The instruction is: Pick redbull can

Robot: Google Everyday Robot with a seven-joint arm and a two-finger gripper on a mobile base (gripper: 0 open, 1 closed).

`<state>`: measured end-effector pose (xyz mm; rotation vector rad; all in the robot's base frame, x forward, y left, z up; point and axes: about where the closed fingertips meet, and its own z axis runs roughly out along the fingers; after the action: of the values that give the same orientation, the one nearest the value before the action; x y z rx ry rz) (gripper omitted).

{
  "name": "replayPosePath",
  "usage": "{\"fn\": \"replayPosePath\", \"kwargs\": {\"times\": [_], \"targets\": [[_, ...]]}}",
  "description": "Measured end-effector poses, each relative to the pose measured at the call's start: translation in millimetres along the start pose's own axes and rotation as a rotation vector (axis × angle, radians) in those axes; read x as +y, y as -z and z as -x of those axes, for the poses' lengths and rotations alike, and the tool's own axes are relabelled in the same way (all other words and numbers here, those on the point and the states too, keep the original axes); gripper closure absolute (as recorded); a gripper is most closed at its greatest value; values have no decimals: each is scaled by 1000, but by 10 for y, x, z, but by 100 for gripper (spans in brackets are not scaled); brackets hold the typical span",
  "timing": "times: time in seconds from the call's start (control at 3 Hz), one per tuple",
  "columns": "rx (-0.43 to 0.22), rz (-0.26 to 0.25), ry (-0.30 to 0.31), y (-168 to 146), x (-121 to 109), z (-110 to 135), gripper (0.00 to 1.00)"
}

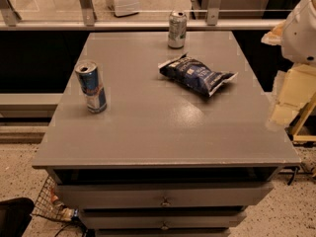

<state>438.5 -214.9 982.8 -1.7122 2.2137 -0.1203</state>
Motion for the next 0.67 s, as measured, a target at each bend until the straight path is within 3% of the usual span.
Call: {"fn": "replayPosePath", "kwargs": {"times": [0.33, 0.67], "targets": [[0, 0, 0, 0, 0, 0, 0], [-79, -7, -2, -107, 4, 126, 0]]}}
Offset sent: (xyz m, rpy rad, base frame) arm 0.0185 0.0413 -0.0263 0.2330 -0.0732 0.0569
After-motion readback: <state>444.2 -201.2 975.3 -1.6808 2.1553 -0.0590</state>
